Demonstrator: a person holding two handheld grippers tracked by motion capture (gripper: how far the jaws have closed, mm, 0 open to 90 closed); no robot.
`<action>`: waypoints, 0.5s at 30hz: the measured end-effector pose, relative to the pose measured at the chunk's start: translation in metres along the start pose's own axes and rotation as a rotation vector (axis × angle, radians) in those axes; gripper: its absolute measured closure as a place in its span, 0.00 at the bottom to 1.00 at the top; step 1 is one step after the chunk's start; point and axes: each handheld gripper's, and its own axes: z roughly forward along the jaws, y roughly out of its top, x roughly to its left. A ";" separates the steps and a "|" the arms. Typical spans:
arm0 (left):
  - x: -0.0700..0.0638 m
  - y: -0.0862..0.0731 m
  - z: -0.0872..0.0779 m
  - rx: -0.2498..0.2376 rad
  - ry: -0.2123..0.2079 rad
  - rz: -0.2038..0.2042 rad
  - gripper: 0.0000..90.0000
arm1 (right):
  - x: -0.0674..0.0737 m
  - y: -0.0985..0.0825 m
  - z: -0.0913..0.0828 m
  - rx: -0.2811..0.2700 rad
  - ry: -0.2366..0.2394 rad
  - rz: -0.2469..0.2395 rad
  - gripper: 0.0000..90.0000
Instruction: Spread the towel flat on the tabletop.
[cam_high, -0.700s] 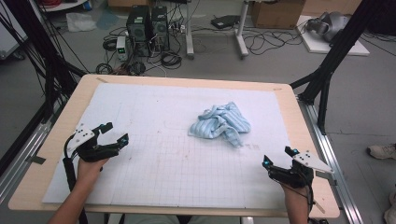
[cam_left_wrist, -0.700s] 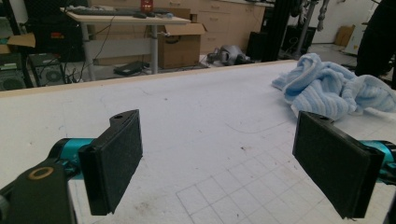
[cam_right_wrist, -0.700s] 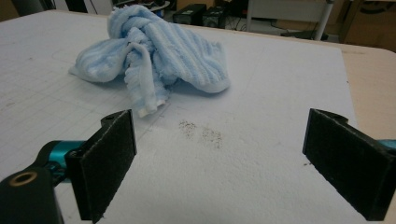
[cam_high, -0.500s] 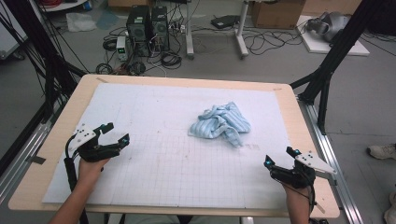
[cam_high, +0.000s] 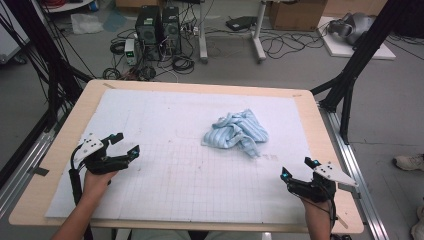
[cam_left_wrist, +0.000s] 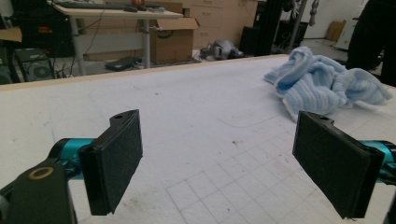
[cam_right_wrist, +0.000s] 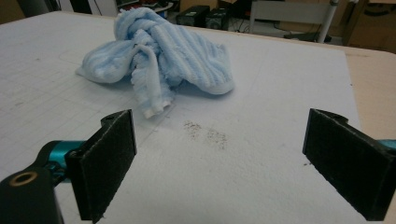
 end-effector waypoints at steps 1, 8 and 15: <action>-0.001 0.000 0.000 0.002 -0.011 0.000 0.18 | 0.001 0.000 0.000 -0.001 0.000 -0.002 0.10; -0.003 0.002 0.006 0.009 -0.040 -0.017 0.18 | 0.000 -0.001 0.002 0.000 0.006 0.006 0.10; -0.003 0.012 0.015 0.007 -0.066 -0.031 0.18 | 0.001 -0.001 0.001 -0.006 0.007 0.015 0.10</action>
